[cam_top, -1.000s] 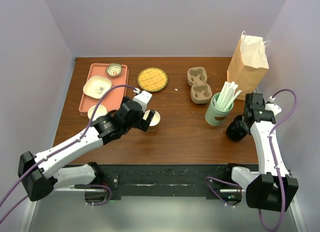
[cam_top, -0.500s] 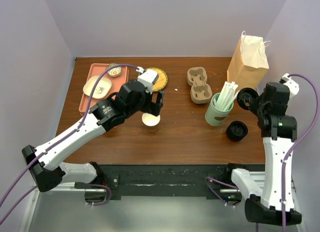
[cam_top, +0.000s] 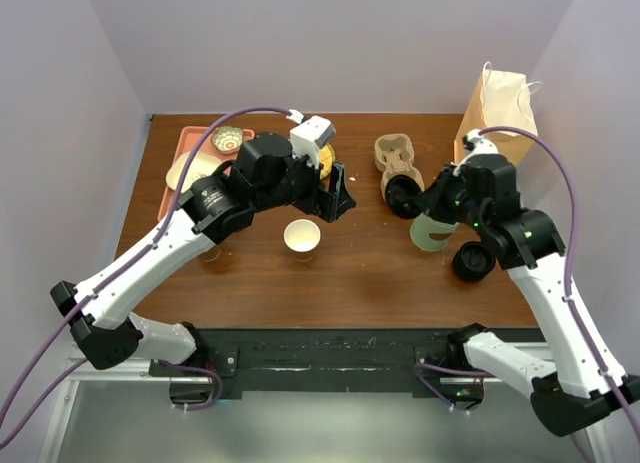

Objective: Pack the takeout coffee

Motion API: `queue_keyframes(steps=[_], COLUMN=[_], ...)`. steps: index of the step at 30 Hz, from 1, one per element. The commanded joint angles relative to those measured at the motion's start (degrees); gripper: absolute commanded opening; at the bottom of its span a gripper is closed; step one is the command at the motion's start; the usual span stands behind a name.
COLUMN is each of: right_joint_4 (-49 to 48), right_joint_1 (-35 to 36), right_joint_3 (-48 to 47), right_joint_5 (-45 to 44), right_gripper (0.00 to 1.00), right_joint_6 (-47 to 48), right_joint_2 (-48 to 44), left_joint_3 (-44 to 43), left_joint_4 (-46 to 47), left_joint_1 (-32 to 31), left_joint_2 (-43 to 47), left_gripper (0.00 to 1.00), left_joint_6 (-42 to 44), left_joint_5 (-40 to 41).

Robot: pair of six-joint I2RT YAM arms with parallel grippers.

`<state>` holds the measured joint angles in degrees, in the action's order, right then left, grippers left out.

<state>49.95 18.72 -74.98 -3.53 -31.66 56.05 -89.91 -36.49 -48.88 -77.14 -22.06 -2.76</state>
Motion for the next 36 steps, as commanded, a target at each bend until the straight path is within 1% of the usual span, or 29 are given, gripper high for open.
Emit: queue_keyframes(steps=[1,3,4,6,7,8,9,10,12,15,16,17,20,21,23,25,26,28,29,30,32,33,35,36], right_joint_4=[-4.3,-4.6,-5.3,-6.8,-7.0,-7.1,-7.2,-7.2,-7.8,-8.5,-8.3,-8.0,-7.6,-7.7,-7.9,-8.5,-8.6,-9.5,-9.7,-10.2,-11.0,-11.8,-12.4,-12.6], right_joint_1=[9.9,13.1,15.6,18.0,20.4,21.6,22.8,24.9,26.0,27.1,27.3,27.4,27.7,27.7,27.7,27.7,27.7,27.8,27.7,27.8,27.8,27.8,27.8,27.8], right_joint_3=[-0.6,-1.4,-1.5,-2.3,-2.7,-3.2,-3.9,-4.2,-4.5,-4.4,-4.2,-4.2,-3.2,-2.6,-2.0,-1.4,-1.1,-0.4,-0.3,-0.1,0.2,0.3,0.0,-0.4], right_joint_5=[-6.7,-10.4,-11.0,-11.7,-13.0,-13.6,-14.7,-16.8,-17.8,-18.1,-18.2,-18.7,-19.2,-19.3,-19.0,-17.9,-17.5,-16.3,-16.0,-15.5,-13.4,-12.7,-10.9,-10.6], right_gripper=[0.10,0.10,0.10,0.10,0.10,0.10,0.10,0.10,0.09,0.10,0.10,0.09,0.10,0.10,0.10,0.10,0.10,0.11,0.12,0.17,0.21,0.26,0.32,0.39], right_joint_6=[-5.9,-6.7,-6.7,-6.9,-7.1,-7.1,-7.2,-7.4,-7.8,-7.8,-7.8,-7.8,-8.0,-8.0,-7.7,-7.6,-7.6,-7.6,-7.5,-7.2,-4.2,-2.8,2.6,6.7], right_joint_2=[2.0,3.5,4.7,6.0,7.5,8.1,8.6,9.2,9.7,9.7,9.7,9.3,8.4,7.5,7.0,6.5,6.4,6.1,5.9,5.7,4.9,4.7,3.9,3.7], left_joint_3=[-1.6,0.1,0.5,1.0,1.1,1.1,1.1,1.1,0.6,0.7,0.7,0.6,-0.3,-0.6,-1.1,-1.1,-1.1,-1.2,-1.3,-1.3,-1.1,-1.0,-1.0,-1.0], left_joint_4=[1.3,2.9,2.9,2.5,2.4,2.4,2.4,2.0,0.1,-1.9,-2.7,-3.5,-6.0,-6.9,-7.5,-7.5,-7.4,-7.3,-7.3,-7.2,-7.0,-7.0,-7.5,-8.3], left_joint_1=[0.0,0.0,0.0,0.3,0.4,0.7,0.7,0.9,1.4,1.5,1.5,1.5,1.6,1.6,1.6,1.6,1.6,1.6,1.6,1.6,1.9,2.1,3.5,4.1], left_joint_2=[0.7,1.1,1.1,0.8,0.2,0.0,-0.3,-1.0,-2.1,-3.5,-3.9,-4.0,-4.5,-4.6,-5.2,-6.1,-6.3,-7.1,-7.1,-7.2,-7.1,-7.1,-7.2,-7.3], left_gripper=[0.87,0.86,0.85,0.83,0.82,0.81,0.75,0.72,0.64,0.60,0.60,0.60,0.64,0.66,0.67,0.65,0.63,0.52,0.45,0.31,0.18,0.08,0.00,0.00], left_joint_6=[-4.7,-5.5,-6.2,-6.7,-6.9,-6.9,-6.9,-7.0,-6.9,-6.0,-5.5,-5.4,-3.8,-3.6,-3.0,-2.5,-2.4,-2.6,-2.8,-3.0,-3.6,-3.8,-4.7,-5.5], left_joint_5=[-7.2,-7.8,-7.4,-7.0,-7.4,-8.0,-8.2,-8.2,-8.1,-7.3,-6.2,-3.5,0.0,0.6,1.3,0.6,-0.2,-1.2,-2.5,-3.1,-6.1,-7.4,-11.5,-12.5])
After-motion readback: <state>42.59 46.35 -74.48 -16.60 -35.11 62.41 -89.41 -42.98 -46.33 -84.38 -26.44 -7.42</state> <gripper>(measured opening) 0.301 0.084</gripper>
